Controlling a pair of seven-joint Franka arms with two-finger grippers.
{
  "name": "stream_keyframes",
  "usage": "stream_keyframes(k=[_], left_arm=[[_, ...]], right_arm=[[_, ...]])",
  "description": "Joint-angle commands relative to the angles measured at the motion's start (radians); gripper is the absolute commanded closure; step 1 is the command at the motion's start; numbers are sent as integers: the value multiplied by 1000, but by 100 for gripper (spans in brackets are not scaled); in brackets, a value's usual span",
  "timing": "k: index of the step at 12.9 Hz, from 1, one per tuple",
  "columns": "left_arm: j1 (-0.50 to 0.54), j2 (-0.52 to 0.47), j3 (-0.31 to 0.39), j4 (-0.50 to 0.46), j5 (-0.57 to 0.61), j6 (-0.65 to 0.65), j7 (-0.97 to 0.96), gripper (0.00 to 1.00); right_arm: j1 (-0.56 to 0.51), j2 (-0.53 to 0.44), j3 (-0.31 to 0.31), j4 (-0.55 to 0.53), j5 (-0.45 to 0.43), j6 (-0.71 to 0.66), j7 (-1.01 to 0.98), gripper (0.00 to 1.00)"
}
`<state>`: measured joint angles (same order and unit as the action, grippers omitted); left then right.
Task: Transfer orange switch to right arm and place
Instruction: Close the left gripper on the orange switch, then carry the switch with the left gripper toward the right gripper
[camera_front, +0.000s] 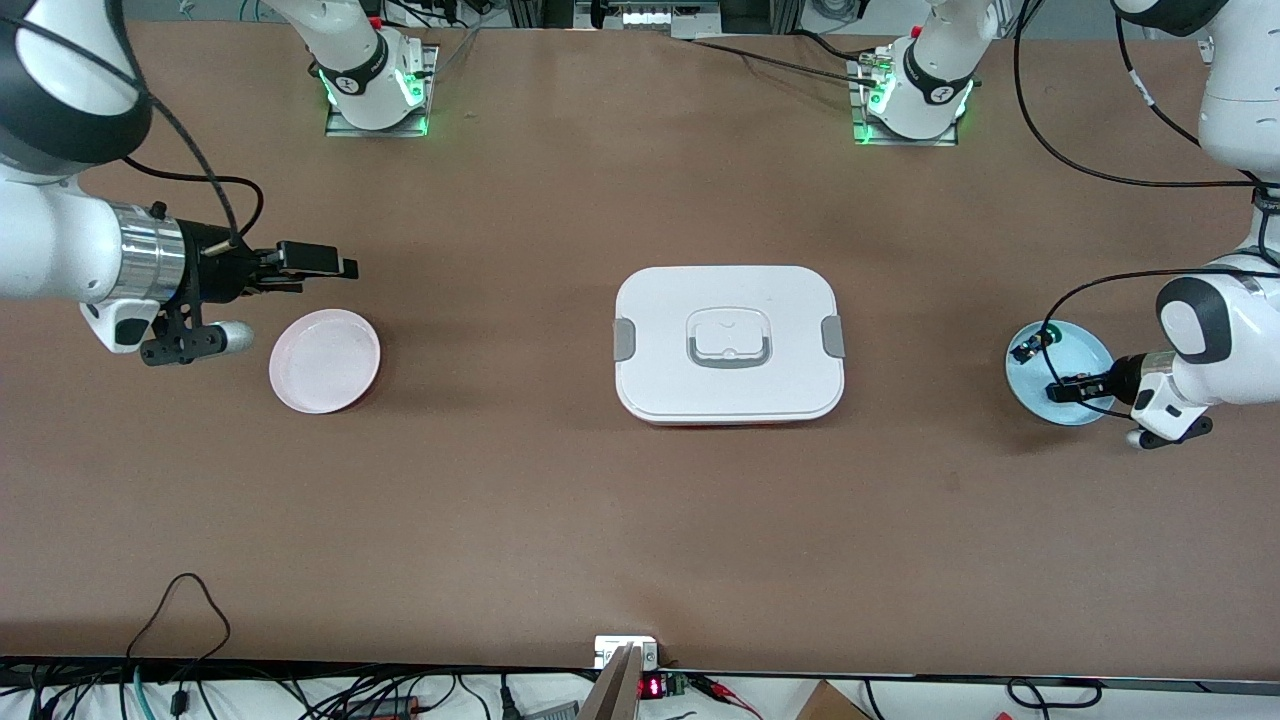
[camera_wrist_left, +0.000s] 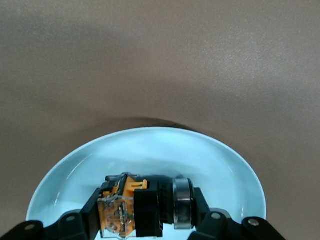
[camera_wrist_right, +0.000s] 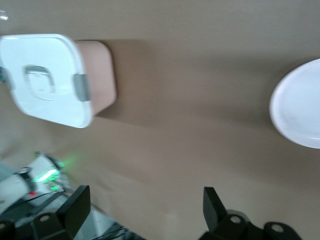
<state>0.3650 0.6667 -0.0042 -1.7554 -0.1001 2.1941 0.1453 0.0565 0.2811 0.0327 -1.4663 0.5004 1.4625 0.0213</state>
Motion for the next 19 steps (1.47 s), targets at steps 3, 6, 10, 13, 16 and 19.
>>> stream_keyframes(k=[3, 6, 10, 13, 16, 19], left_arm=[[-1, -57, -10, 10, -26, -61, 22, 61], [2, -123, -39, 36, -23, -160, 68, 61], [9, -183, -89, 100, -33, -318, 186, 61], [9, -182, -100, 131, -157, -427, 302, 60], [11, -182, -141, 132, -275, -500, 416, 61], [15, -182, -174, 134, -510, -544, 615, 61]], right_arm=[[-50, 94, 3, 4, 341, -73, -9, 0], [-73, 162, 3, 4, 577, -74, -11, 0], [-51, 173, 9, -26, 778, -31, -20, 0], [-18, 164, 13, -54, 852, 15, -20, 0], [9, 138, 32, -138, 914, 71, -116, 0], [9, 133, 114, -192, 978, 181, -263, 0]])
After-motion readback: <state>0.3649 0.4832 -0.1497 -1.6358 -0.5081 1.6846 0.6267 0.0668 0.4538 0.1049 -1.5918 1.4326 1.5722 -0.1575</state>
